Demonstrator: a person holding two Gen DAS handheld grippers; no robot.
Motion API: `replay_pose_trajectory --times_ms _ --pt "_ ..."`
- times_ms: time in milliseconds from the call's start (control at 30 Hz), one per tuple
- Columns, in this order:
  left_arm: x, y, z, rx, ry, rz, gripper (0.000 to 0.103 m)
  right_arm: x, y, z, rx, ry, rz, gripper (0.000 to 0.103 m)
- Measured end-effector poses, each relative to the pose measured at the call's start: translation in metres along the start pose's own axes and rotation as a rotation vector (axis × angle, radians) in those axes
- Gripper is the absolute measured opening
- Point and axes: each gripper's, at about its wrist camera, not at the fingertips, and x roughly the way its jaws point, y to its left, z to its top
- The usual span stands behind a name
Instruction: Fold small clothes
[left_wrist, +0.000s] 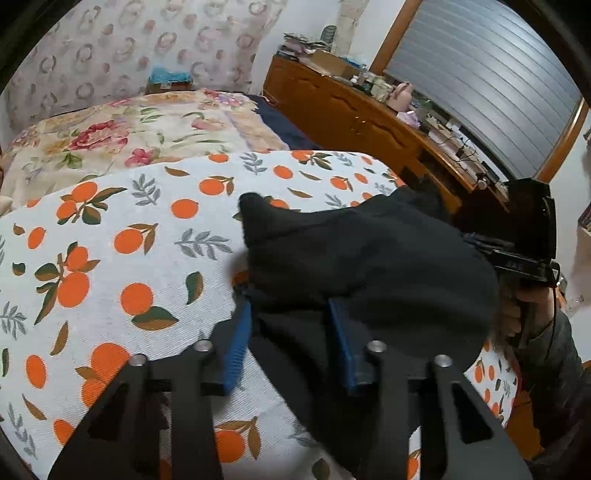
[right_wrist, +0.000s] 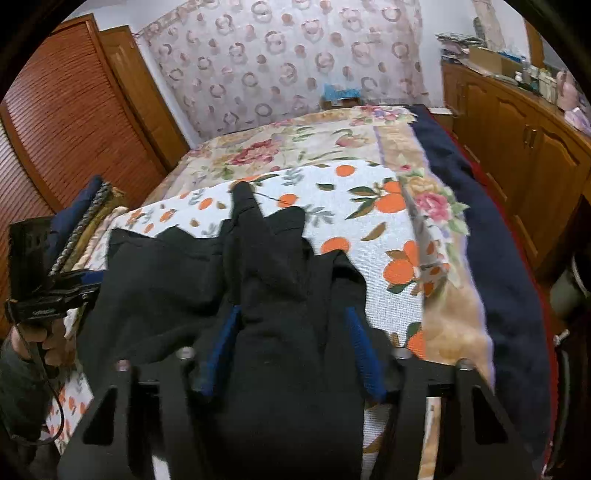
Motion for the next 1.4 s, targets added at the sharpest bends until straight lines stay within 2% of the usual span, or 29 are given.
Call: replay_pose_trajectory --times_ms 33,100,167,400,633,733,967,1233,1400 --pt "0.000 -0.002 0.000 0.010 0.000 -0.003 0.028 0.003 0.000 -0.001 0.012 0.011 0.049 0.032" --pt "-0.003 -0.004 0.000 0.017 -0.009 -0.014 0.015 0.004 0.005 -0.004 -0.019 0.005 0.033 0.022" --pt "-0.011 -0.007 0.001 0.028 -0.029 -0.015 0.012 0.002 0.009 -0.004 -0.041 -0.003 0.024 0.019" --pt "-0.061 -0.024 0.004 0.059 -0.161 -0.053 0.010 -0.026 0.035 -0.004 -0.121 -0.120 -0.047 0.016" --pt "-0.110 -0.015 0.007 0.058 -0.270 -0.016 0.009 -0.051 0.081 0.010 -0.216 -0.245 -0.046 0.015" --pt "-0.139 -0.002 0.005 0.040 -0.320 0.018 0.009 -0.051 0.105 0.021 -0.256 -0.278 -0.012 0.015" --pt "-0.217 0.035 -0.011 -0.005 -0.457 0.156 0.009 -0.029 0.176 0.056 -0.385 -0.331 0.093 0.015" --pt "-0.280 0.093 -0.040 -0.118 -0.563 0.320 0.009 0.030 0.263 0.119 -0.536 -0.357 0.250 0.015" --pt "-0.299 0.128 -0.063 -0.208 -0.594 0.386 0.009 0.085 0.321 0.168 -0.630 -0.321 0.330 0.015"
